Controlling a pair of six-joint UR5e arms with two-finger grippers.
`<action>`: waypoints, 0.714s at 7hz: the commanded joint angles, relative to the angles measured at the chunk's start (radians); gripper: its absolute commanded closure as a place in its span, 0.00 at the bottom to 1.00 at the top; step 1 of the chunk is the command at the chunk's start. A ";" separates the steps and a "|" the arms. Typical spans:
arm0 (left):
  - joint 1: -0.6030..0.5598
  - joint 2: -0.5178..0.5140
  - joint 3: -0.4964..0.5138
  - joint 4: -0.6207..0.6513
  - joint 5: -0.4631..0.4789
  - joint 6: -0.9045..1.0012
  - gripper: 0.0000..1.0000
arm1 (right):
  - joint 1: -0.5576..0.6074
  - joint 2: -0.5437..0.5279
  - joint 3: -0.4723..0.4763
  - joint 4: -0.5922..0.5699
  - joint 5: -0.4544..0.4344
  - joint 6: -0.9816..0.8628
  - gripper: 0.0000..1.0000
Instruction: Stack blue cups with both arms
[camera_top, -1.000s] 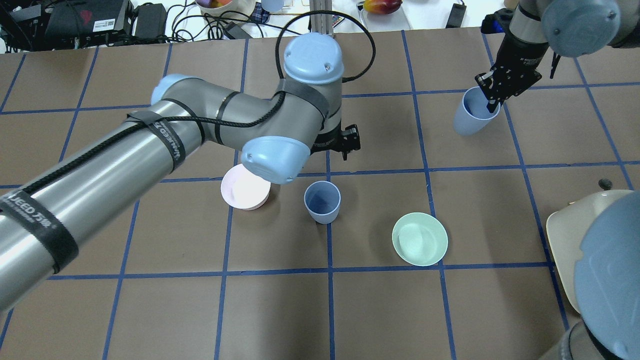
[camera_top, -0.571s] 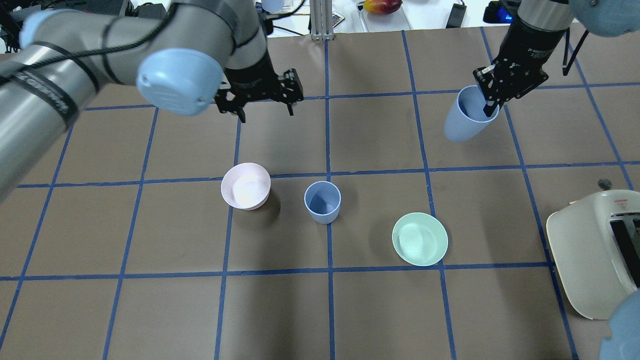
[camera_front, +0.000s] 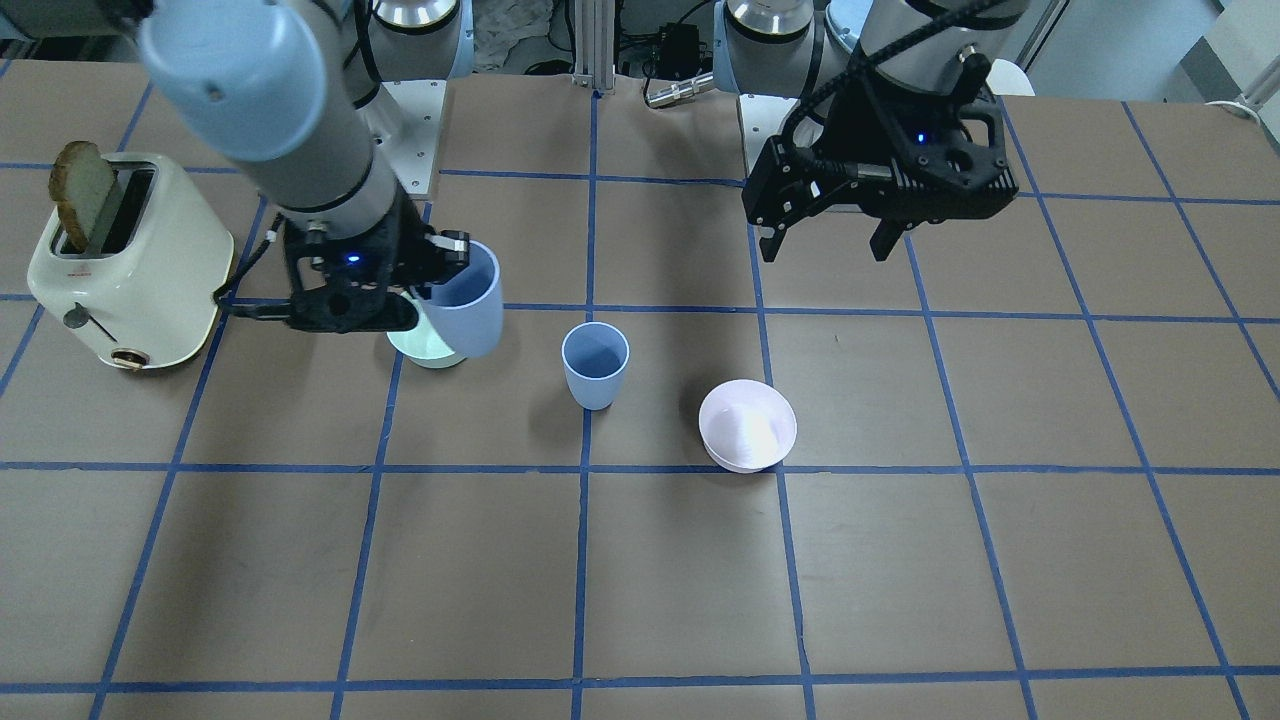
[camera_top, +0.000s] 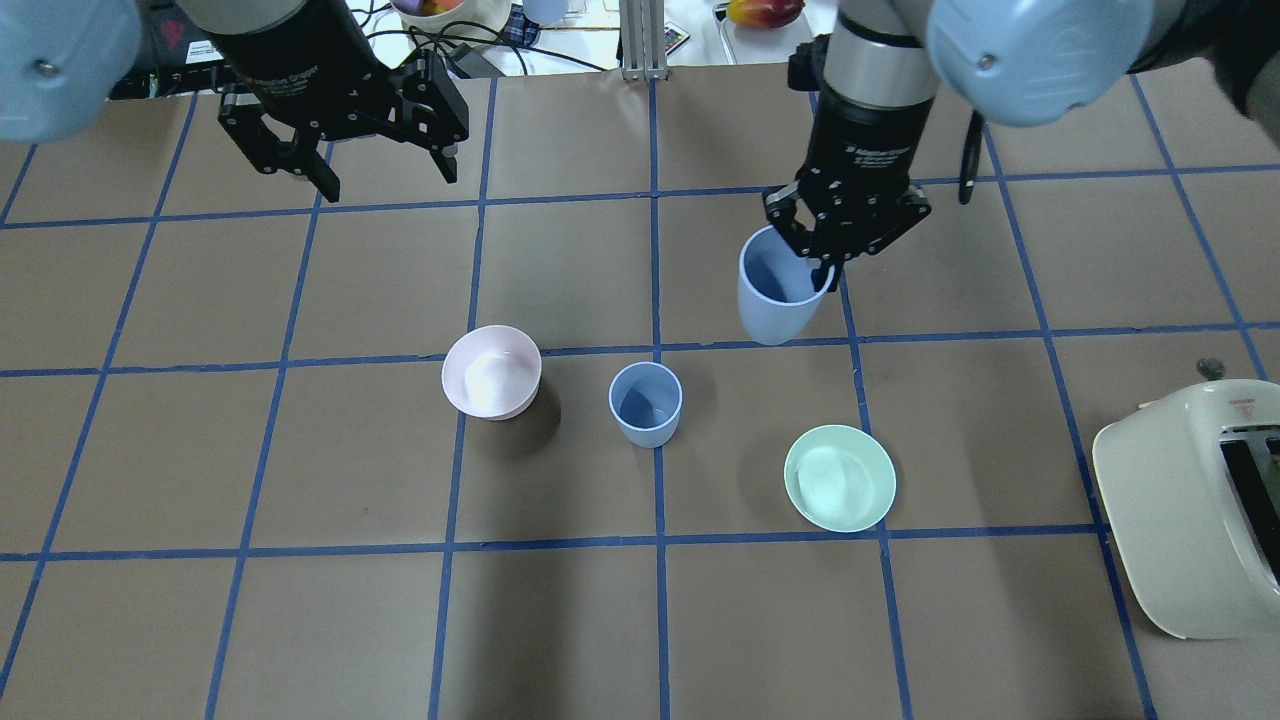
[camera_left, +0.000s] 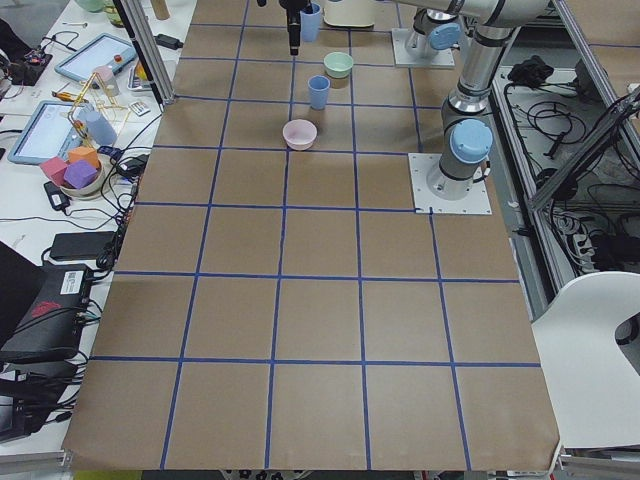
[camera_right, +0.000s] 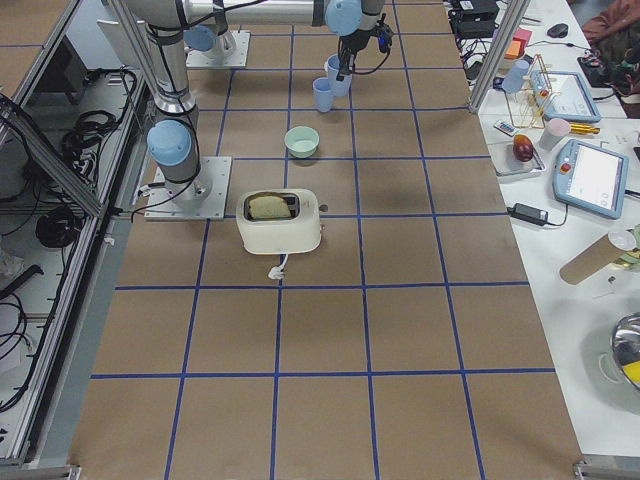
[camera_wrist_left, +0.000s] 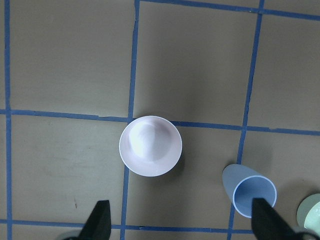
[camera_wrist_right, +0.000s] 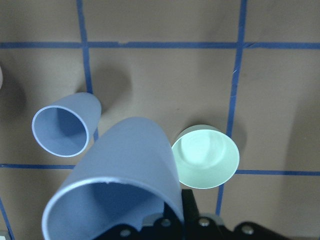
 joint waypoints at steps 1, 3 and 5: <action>0.014 0.029 -0.061 0.053 0.004 0.061 0.00 | 0.122 0.033 0.063 -0.134 0.052 0.175 1.00; 0.014 0.038 -0.063 0.064 0.039 0.060 0.00 | 0.150 0.038 0.126 -0.216 0.054 0.223 1.00; 0.015 0.043 -0.062 0.063 0.042 0.060 0.00 | 0.152 0.040 0.142 -0.216 0.054 0.226 1.00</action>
